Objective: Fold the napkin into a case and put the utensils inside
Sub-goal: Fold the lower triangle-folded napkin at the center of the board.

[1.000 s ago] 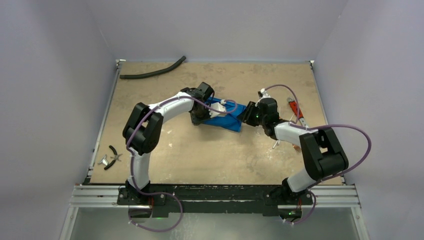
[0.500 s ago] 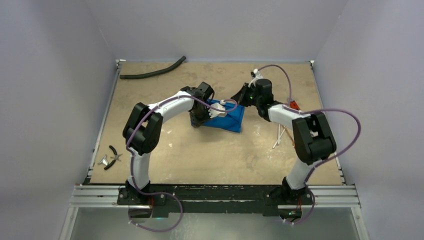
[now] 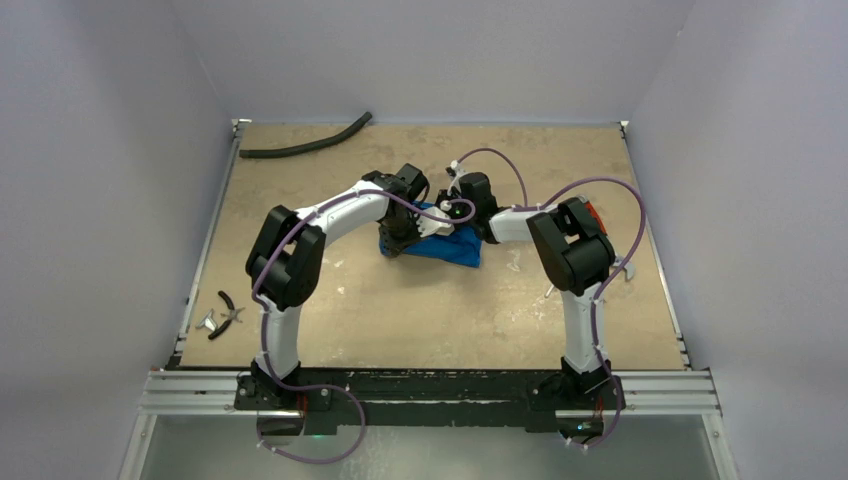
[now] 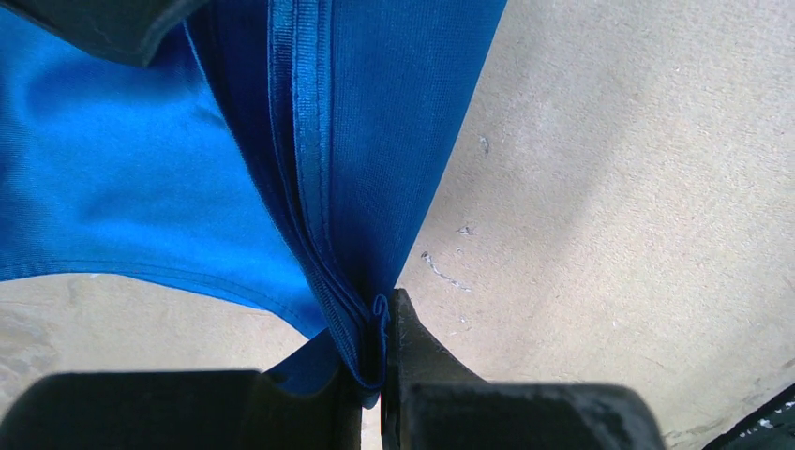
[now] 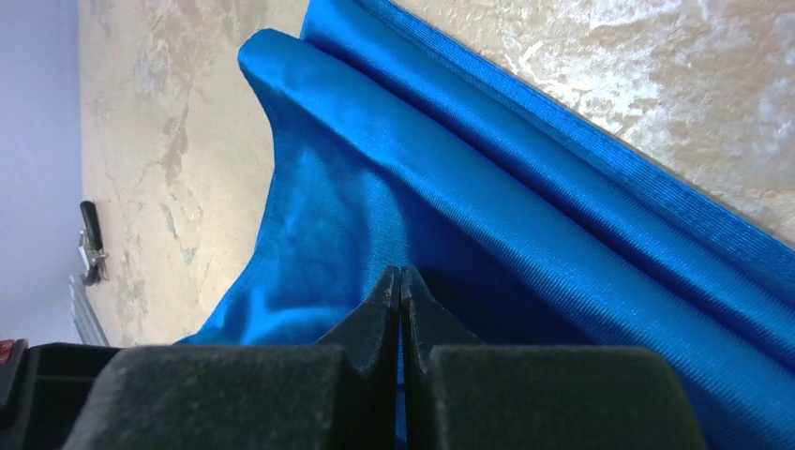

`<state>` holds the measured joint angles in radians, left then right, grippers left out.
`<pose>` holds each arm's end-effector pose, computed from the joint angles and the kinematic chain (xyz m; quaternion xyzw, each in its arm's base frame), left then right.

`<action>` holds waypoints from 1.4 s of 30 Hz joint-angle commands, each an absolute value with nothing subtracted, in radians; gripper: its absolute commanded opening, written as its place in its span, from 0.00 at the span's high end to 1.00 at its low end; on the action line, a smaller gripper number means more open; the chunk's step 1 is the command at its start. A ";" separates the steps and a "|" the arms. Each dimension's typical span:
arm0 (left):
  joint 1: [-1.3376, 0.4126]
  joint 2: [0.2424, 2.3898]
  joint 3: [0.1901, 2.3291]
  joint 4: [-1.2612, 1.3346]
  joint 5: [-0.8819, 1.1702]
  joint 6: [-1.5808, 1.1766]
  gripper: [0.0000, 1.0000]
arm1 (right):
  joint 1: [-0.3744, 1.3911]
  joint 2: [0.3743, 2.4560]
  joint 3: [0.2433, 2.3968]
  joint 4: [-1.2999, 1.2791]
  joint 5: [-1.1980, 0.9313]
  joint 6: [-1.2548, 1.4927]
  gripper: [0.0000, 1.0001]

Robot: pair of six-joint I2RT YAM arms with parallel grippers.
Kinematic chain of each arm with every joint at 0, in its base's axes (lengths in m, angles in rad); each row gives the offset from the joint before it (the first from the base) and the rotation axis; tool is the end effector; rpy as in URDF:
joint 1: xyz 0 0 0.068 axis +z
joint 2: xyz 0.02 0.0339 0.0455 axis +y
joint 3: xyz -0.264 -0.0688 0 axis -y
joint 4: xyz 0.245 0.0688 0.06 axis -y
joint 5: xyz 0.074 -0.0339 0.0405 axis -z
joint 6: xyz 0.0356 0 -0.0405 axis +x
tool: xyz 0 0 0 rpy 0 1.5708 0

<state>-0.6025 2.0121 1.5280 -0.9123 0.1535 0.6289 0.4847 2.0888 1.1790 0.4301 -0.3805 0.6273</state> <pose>0.3236 -0.2292 0.1838 0.5791 0.8070 -0.0752 0.0878 0.3862 0.2183 0.1369 -0.0381 0.8443 0.4062 0.3475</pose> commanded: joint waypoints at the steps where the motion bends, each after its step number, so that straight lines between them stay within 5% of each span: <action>1: -0.616 1.993 1.603 -0.956 0.175 0.631 1.00 | 0.471 2.108 1.225 0.430 -0.385 0.605 1.00; 17: -0.631 2.086 1.697 -0.931 0.032 0.752 0.96 | 0.472 2.043 1.082 0.455 -0.490 0.568 1.00; 25: -0.638 2.099 1.716 -0.891 -0.029 0.819 0.76 | 0.472 2.008 1.054 0.447 -0.507 0.547 1.00; 42: -0.642 2.119 1.709 -0.824 -0.035 0.834 0.73 | 0.522 1.987 0.991 0.521 -0.522 0.625 1.00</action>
<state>-0.6342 2.0991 1.6871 -0.8635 -0.0307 0.8181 0.4820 2.0285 1.0302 0.5060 -0.4965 0.5934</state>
